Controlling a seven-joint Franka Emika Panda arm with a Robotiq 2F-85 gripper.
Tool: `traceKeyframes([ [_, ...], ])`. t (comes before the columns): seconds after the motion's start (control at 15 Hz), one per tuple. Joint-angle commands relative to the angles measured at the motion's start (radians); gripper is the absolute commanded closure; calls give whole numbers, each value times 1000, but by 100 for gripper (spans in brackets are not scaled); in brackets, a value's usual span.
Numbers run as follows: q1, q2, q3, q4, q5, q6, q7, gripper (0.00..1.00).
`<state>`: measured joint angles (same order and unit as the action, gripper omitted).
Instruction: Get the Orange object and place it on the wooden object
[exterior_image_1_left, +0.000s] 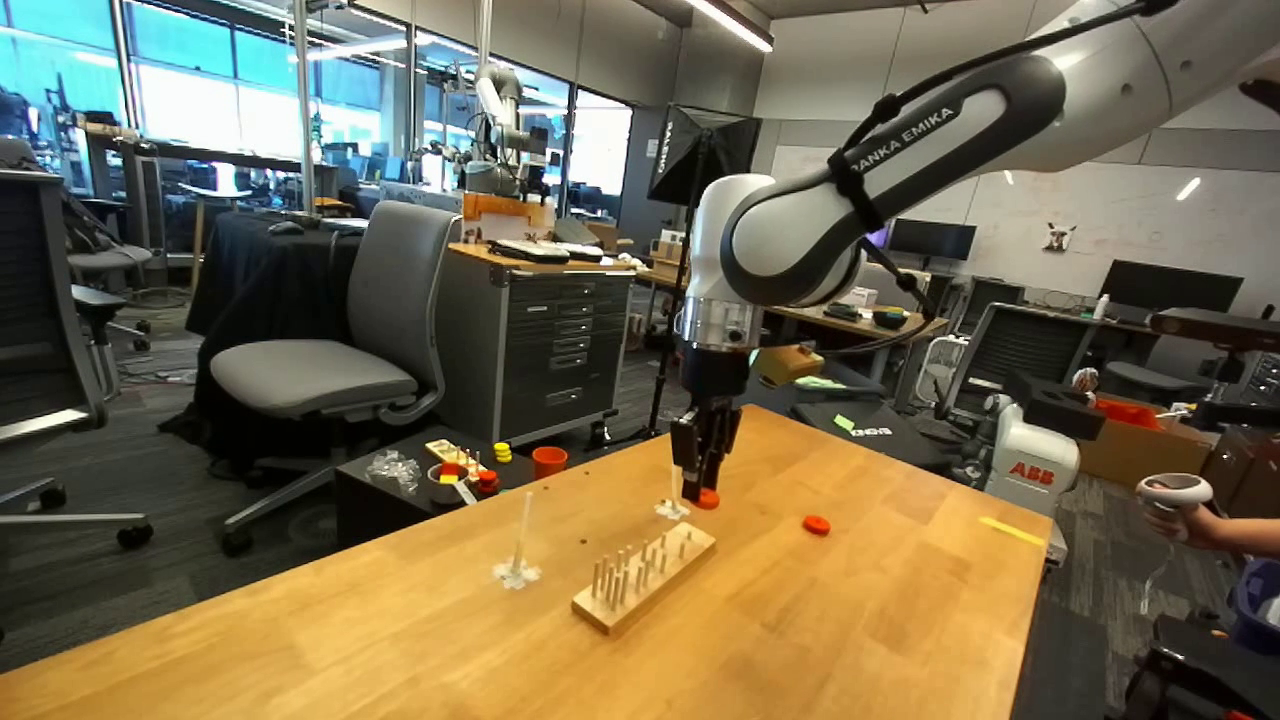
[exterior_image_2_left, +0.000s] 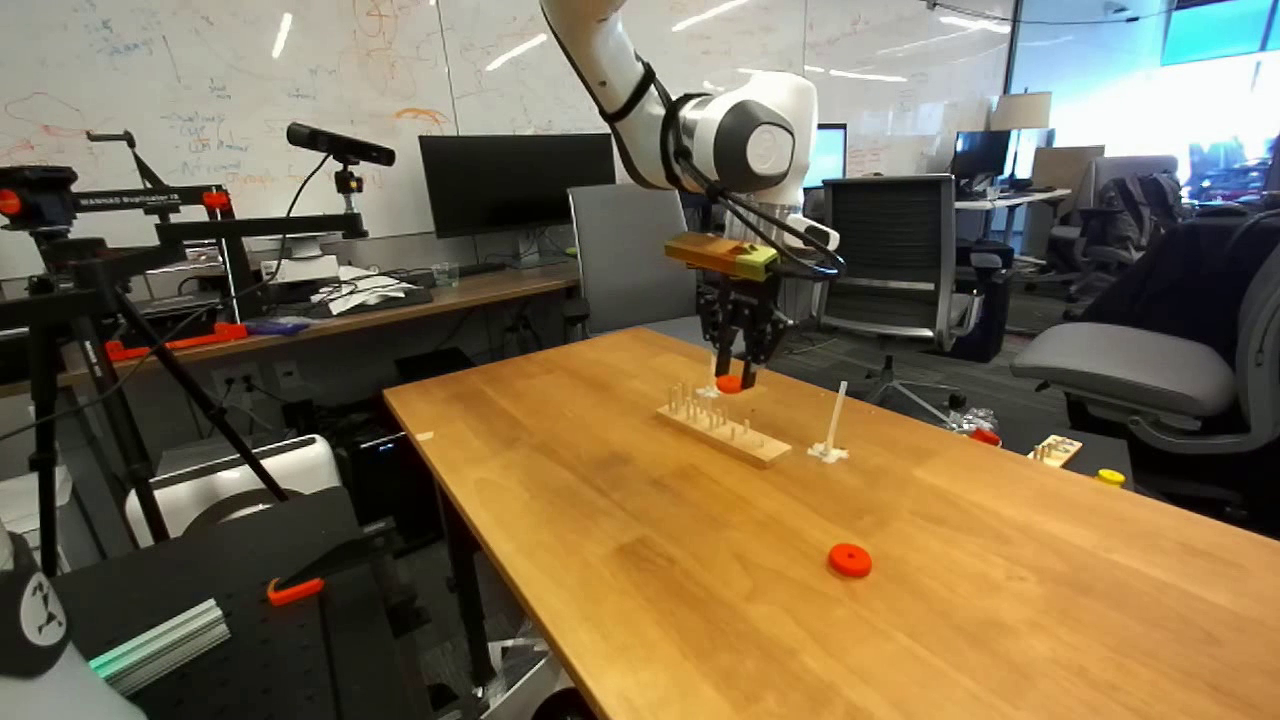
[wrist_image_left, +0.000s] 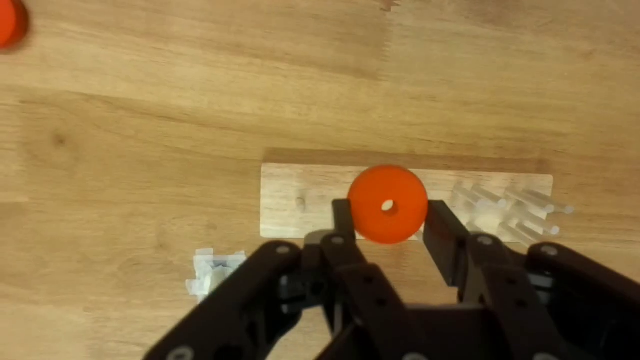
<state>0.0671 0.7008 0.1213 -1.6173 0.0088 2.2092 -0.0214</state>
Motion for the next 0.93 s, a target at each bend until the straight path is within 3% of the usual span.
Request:
traceKeyframes([
  [0.0,14,67,-16,103,20,-67,18,84],
  [0.87,20,164,-14,190,18,-103,11,84],
])
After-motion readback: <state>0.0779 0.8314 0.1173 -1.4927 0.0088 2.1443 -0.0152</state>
